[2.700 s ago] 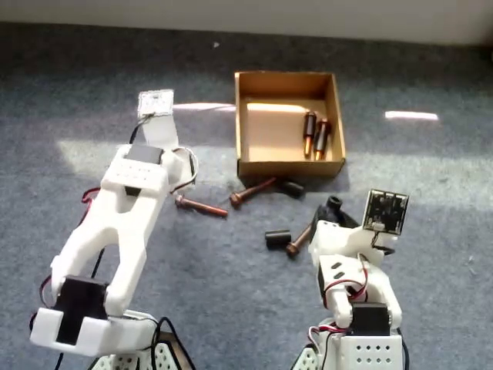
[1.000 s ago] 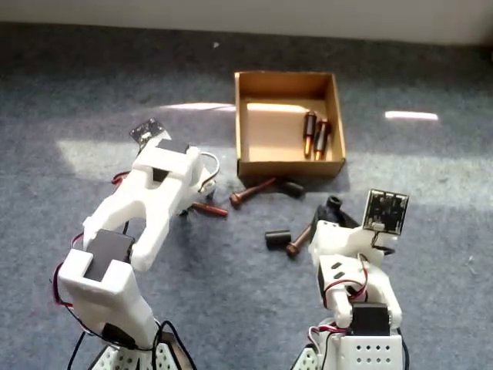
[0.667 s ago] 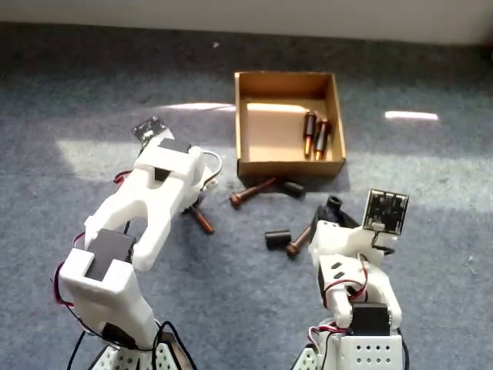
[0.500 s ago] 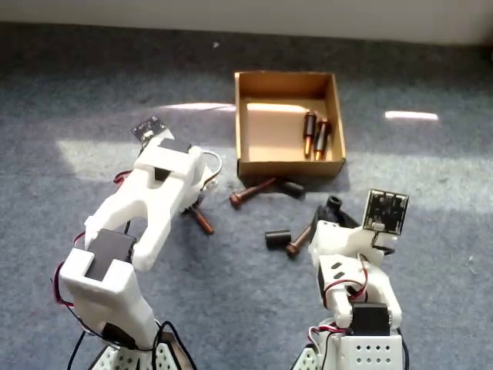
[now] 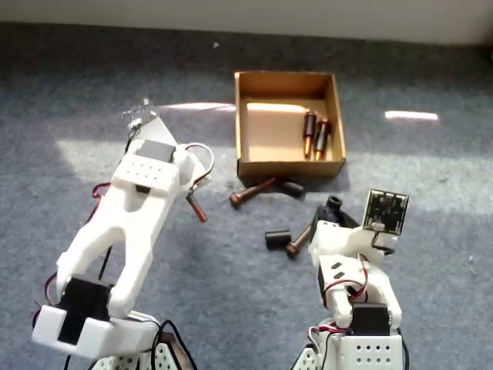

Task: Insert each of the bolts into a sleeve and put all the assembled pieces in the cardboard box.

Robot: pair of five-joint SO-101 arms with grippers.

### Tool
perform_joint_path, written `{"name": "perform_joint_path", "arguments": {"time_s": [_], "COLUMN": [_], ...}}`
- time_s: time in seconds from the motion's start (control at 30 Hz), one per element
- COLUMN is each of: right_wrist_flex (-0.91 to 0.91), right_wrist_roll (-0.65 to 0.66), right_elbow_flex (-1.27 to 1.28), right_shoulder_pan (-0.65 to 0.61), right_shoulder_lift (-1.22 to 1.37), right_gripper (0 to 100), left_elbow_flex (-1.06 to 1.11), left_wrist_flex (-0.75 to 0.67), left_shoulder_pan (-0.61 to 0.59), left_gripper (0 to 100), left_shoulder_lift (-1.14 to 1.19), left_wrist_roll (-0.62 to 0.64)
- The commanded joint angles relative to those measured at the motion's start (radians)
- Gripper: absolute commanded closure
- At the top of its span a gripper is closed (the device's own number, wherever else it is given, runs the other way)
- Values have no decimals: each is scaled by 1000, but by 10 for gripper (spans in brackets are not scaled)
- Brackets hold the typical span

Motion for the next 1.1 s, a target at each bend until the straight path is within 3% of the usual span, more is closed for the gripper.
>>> {"name": "perform_joint_path", "arguments": {"time_s": [0.0, 0.23, 0.53, 1.07], "right_wrist_flex": [-36, -36, -36, -35], "right_wrist_roll": [14, 15, 15, 15], "right_elbow_flex": [-8, 33, 33, 24], "right_shoulder_pan": [10, 8, -54, -145], "right_shoulder_lift": [-18, -18, -18, -18], "right_gripper": [993, 993, 993, 993], "left_elbow_flex": [81, 220, 236, 561], "left_wrist_flex": [-92, -239, -242, -433], "left_shoulder_pan": [-7, 35, 179, 177], "left_gripper": [995, 995, 995, 995], "left_shoulder_lift": [-214, -357, -501, -885], "left_wrist_roll": [-58, -121, -164, -242]}}
